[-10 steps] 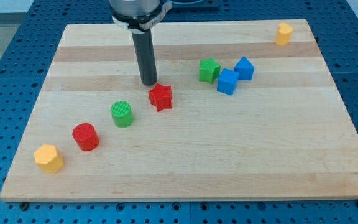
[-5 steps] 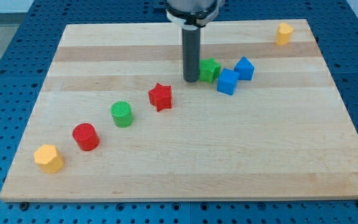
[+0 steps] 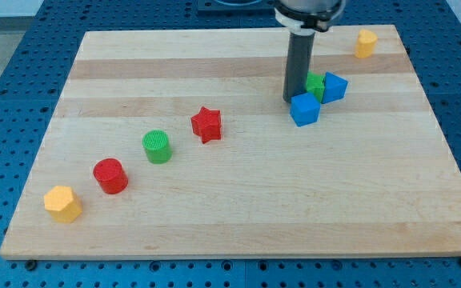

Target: Slide the cube diagonally to the red star

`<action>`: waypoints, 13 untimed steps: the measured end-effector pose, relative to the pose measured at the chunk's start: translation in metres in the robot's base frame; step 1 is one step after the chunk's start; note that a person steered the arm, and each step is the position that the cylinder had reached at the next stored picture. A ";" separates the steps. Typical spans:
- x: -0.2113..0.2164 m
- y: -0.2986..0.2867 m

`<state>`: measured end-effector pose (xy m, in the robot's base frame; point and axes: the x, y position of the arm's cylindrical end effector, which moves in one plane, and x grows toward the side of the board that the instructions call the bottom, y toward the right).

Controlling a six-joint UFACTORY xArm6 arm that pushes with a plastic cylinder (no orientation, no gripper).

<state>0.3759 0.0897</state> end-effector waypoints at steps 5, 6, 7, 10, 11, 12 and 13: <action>0.032 0.074; 0.063 0.074; 0.075 0.068; 0.054 0.013; 0.049 -0.002; 0.040 -0.013; 0.030 -0.021</action>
<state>0.4059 0.0689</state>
